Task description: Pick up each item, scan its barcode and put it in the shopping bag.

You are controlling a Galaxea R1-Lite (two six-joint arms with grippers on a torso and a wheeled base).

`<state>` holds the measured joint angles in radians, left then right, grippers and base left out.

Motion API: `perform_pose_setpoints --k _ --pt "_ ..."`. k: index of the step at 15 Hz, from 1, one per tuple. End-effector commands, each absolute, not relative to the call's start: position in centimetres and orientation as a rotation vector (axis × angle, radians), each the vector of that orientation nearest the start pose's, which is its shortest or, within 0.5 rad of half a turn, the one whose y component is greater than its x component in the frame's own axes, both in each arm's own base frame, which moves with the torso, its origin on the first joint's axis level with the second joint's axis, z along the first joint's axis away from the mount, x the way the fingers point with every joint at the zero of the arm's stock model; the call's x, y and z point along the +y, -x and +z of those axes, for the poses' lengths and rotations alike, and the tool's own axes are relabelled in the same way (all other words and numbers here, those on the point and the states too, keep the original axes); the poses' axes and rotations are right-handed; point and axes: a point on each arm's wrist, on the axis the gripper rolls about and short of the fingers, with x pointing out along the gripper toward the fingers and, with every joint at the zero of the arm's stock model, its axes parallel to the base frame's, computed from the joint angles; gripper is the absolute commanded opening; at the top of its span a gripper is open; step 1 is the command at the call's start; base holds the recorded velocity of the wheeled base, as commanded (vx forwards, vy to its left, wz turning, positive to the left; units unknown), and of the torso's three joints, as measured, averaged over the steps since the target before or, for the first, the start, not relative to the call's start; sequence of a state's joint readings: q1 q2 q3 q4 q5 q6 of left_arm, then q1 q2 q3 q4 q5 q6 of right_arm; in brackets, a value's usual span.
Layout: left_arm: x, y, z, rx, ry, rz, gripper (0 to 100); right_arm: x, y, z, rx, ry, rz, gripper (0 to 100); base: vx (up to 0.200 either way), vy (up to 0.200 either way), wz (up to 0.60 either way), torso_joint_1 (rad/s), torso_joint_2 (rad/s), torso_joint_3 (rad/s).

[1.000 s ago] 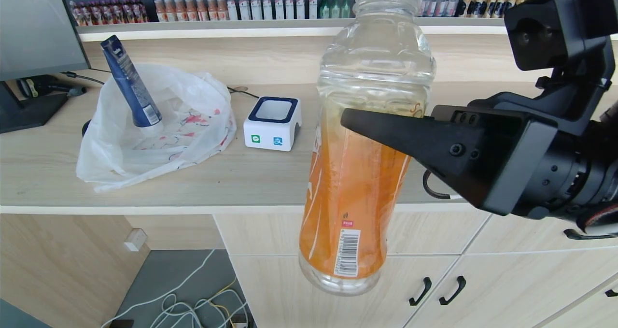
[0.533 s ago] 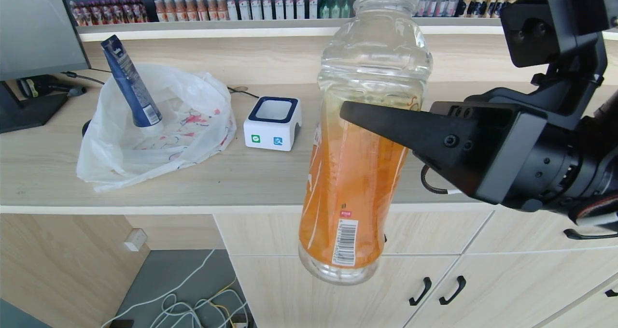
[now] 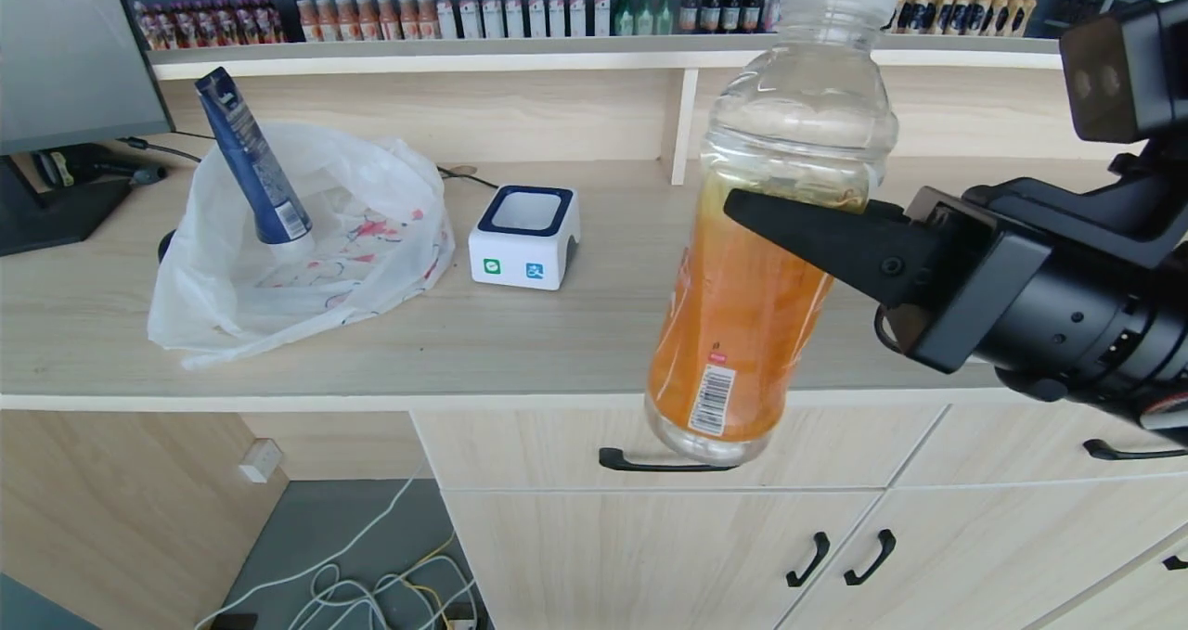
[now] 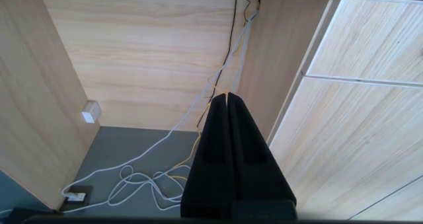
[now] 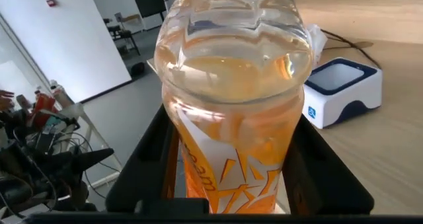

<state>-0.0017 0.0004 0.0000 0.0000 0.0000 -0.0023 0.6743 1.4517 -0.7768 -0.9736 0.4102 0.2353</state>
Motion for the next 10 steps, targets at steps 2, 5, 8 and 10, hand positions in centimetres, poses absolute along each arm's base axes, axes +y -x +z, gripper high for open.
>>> perform_pose_setpoints --k 2,5,8,10 --pt "0.0 2.3 7.5 0.000 0.003 -0.002 0 14.9 -17.6 28.2 -0.252 -0.211 0.991 0 0.000 0.000 0.00 0.000 0.00 0.000" --pt "0.0 2.3 7.5 0.000 0.002 -0.002 0 13.9 -16.8 28.4 -0.323 -0.121 0.850 0 0.000 0.000 0.00 0.000 0.00 0.000" --pt "0.0 2.3 7.5 0.000 0.003 -0.002 0 12.8 -15.9 27.4 -0.333 -0.029 0.692 0 0.000 0.000 0.00 0.000 0.00 0.000" --pt "0.0 2.3 7.5 0.000 0.002 -0.002 0 12.1 -15.3 26.7 -0.326 0.028 0.590 0 0.000 0.000 0.00 0.000 0.00 0.000"
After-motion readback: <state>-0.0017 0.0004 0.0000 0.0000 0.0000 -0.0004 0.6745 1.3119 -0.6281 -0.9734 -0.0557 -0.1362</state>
